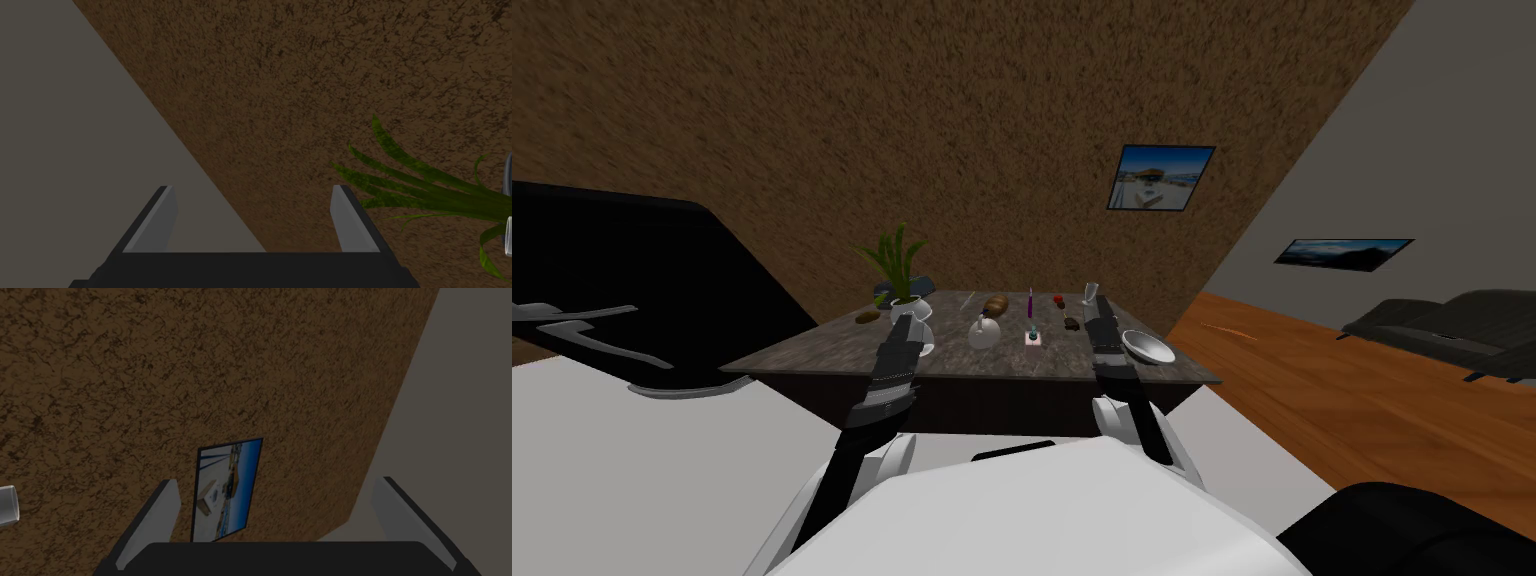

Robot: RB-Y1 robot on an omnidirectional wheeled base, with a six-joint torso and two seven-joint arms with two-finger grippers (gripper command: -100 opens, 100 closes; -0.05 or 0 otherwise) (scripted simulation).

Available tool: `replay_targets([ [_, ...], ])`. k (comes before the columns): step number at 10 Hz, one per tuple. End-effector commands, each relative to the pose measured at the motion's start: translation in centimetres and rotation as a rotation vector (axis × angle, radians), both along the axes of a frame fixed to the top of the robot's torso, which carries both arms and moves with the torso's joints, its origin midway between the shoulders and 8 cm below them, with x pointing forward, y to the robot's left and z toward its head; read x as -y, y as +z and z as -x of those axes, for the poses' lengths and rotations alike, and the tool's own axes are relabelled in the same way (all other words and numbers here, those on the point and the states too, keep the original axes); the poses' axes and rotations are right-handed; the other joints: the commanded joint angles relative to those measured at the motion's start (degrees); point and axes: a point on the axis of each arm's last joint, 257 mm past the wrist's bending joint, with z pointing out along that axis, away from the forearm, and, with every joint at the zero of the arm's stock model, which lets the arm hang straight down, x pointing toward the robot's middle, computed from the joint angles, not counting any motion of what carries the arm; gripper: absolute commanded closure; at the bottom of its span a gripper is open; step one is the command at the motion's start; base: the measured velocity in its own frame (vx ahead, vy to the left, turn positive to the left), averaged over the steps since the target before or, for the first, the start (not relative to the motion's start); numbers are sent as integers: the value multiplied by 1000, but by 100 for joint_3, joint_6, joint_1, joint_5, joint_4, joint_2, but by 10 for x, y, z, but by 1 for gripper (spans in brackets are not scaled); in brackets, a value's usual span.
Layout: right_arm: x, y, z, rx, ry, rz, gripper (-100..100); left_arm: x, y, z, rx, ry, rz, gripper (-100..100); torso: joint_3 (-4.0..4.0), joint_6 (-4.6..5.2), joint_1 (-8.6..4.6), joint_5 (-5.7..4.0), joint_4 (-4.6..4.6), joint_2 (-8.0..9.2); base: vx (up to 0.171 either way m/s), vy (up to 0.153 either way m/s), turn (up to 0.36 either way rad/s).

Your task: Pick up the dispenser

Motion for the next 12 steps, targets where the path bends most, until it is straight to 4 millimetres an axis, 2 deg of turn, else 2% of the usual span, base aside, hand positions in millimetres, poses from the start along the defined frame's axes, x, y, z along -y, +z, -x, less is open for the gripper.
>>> replay_targets([
  [1, -2, -12, -3, -32, 5, 55, -100, 0, 0, 0, 0, 0, 0, 0, 0, 0, 0, 0, 0, 0, -23, -47, -74],
  [5, -1, -54, -11, -132, 6, 212, -100, 0, 0, 0, 0, 0, 0, 0, 16, 1, -49, -11, 6, 29, -75, -101, -58],
  [6, -1, -54, -11, -133, 10, 221, -100, 0, 0, 0, 0, 0, 0, 0, 21, 2, -45, -11, 8, 36, -74, -63, -26],
  [8, 4, -85, -13, -200, 7, 321, -100, 0, 0, 0, 0, 0, 0, 0, 17, 1, -27, -6, 6, 28, -65, -70, -58],
  [9, 3, -85, -13, -202, 14, 337, -100, 0, 0, 0, 0, 0, 0, 0, 16, 2, -33, -8, 6, 28, -45, -62, -23],
  [10, 7, -102, -13, -239, 13, 391, -100, 0, 0, 0, 0, 0, 0, 0, 13, 0, -26, -7, 6, 21, -40, -53, -40],
  [11, 7, -103, -13, -240, 18, 402, -100, 0, 0, 0, 0, 0, 0, 0, 11, 1, -24, -6, 4, 19, -41, -39, -20],
  [12, 12, -121, -13, -280, 18, 462, -100, 0, 0, 0, 0, 0, 0, 0, 11, 0, -17, -5, 5, 18, -55, -42, -39],
])
